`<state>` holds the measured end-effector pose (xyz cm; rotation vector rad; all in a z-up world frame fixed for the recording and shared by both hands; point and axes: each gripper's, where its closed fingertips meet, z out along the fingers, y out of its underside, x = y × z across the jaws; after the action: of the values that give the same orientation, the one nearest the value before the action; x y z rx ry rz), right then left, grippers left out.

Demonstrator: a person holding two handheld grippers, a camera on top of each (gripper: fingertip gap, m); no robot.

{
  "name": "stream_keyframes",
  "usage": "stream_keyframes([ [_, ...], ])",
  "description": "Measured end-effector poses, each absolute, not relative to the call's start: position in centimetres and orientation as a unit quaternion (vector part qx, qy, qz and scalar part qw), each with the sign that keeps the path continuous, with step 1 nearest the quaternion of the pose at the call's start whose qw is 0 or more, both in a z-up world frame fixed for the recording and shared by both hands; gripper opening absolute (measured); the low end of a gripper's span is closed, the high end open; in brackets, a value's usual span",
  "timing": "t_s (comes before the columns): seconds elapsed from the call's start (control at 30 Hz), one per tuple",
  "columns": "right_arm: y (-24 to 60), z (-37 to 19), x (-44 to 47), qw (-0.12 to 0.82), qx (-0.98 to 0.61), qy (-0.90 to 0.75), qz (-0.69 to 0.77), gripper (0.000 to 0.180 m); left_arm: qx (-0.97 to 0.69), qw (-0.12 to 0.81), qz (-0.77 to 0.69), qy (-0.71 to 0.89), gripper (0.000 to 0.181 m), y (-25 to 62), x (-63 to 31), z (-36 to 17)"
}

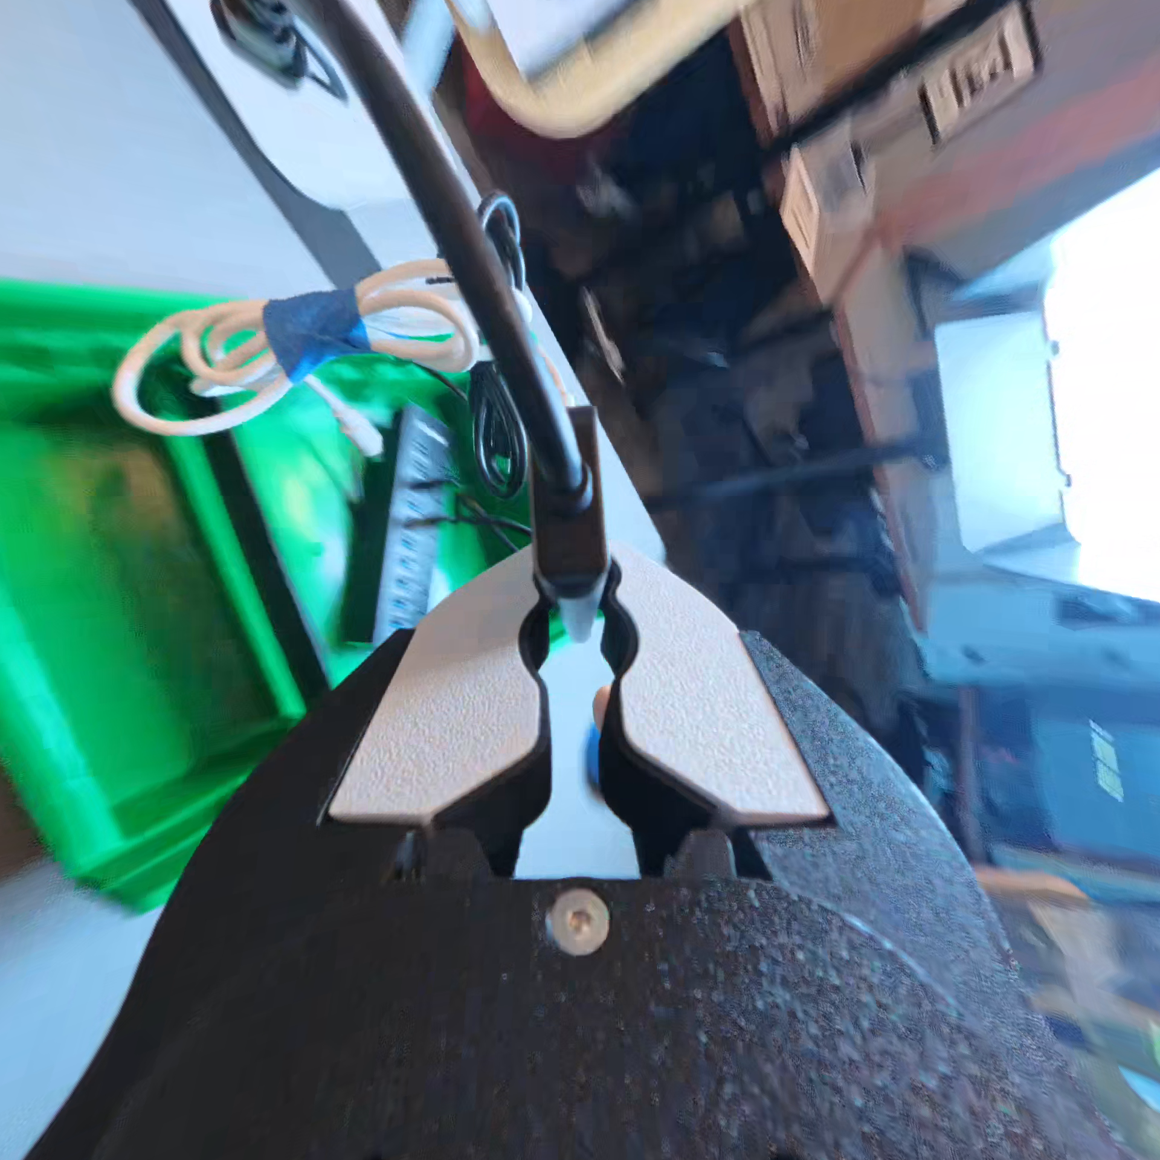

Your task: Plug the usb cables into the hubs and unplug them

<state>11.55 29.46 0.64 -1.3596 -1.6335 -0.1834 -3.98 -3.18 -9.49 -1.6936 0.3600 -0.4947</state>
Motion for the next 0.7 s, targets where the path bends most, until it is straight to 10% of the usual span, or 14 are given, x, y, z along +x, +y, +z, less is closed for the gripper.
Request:
stream_keyframes([
  [0.17, 36.6, -8.9, 10.9, 0.361, -0.583, -0.678, -0.267, 0.012, -0.762, 0.601, -0.185, 0.157, 0.021, -3.1, -5.1, -12.4],
  [0.33, 34.1, -16.1, 8.8, 0.292, -0.605, -0.723, -0.16, 0.035, -0.767, 0.603, -0.149, 0.159, 0.022, -2.9, -5.8, -13.1],
  [0.7, 24.6, -8.2, 7.5, 0.39, -0.63, -0.647, 0.18, 0.05, -0.777, 0.618, -0.043, 0.113, 0.028, -2.2, -10.2, -13.1],
])
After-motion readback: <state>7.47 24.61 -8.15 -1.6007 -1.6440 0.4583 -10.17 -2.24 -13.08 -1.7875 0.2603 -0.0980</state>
